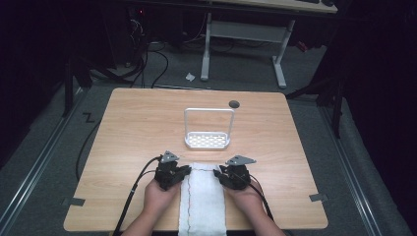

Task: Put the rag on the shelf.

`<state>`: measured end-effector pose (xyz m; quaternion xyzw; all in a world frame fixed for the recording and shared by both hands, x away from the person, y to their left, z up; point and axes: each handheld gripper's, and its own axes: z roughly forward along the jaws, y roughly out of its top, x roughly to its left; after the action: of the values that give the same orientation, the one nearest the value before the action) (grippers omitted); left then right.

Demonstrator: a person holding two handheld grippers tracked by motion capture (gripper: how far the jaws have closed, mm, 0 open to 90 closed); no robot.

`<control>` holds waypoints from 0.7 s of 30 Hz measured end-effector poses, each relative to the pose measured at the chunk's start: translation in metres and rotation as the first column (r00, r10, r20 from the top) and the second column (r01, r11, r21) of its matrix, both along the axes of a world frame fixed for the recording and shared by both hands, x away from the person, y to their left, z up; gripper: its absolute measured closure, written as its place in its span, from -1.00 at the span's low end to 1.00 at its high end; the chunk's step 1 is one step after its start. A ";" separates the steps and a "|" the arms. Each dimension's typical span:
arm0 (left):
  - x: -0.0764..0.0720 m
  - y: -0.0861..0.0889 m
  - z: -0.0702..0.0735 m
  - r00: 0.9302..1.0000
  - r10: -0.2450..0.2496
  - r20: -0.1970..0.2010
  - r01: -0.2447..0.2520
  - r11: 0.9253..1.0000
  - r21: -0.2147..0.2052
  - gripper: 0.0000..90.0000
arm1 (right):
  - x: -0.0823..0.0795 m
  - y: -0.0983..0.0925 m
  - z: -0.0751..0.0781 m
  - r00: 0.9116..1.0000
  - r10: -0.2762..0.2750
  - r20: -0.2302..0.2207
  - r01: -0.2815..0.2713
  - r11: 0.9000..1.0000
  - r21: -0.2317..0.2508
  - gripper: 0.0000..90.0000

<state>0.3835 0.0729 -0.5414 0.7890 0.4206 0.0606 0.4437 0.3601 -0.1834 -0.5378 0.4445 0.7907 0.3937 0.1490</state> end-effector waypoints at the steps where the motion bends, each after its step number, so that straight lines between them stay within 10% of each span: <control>1: 0.000 0.000 0.000 1.000 0.000 0.000 0.000 1.000 0.000 0.83 | 0.000 0.000 0.000 1.000 0.007 -0.002 -0.007 1.000 0.003 0.67; 21: -0.013 0.009 0.017 0.995 0.021 0.102 -0.012 0.996 -0.090 0.84 | -0.017 0.003 0.019 0.990 0.026 0.136 -0.030 0.999 0.028 0.91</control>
<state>0.3704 0.0814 -0.5244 0.7606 0.4059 0.0861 0.4992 0.3431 -0.1806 -0.5192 0.4077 0.7789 0.4368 0.1904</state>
